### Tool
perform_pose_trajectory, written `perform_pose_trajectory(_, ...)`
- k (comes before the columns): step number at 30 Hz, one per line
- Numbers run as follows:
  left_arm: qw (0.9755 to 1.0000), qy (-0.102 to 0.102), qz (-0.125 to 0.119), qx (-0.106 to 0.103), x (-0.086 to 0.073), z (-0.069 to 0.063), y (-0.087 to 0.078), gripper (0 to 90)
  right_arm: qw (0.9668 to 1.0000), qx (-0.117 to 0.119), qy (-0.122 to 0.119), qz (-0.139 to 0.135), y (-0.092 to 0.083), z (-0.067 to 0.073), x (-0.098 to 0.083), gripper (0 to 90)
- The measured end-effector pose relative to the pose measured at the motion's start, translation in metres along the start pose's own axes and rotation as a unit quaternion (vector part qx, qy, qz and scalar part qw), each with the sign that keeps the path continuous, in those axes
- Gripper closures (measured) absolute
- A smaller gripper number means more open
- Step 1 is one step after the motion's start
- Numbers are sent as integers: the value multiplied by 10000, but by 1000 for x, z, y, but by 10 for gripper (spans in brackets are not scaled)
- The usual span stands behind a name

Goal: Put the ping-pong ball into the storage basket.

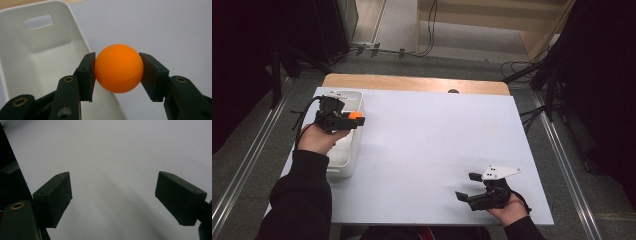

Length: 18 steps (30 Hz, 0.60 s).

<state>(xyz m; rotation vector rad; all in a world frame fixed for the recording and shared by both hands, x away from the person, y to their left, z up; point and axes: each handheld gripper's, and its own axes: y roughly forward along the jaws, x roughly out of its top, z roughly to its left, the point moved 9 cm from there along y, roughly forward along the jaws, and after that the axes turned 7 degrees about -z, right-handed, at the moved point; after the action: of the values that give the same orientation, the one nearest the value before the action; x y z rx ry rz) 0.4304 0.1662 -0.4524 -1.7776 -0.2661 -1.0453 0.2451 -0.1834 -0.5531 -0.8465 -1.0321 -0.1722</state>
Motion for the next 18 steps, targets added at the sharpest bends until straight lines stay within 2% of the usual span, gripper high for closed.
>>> perform_pose_trajectory(18, 9994, -230, -45, 265, -3, 26, -13, 501, 10000, 7, -5, 9, 0, 0, 0, 127)
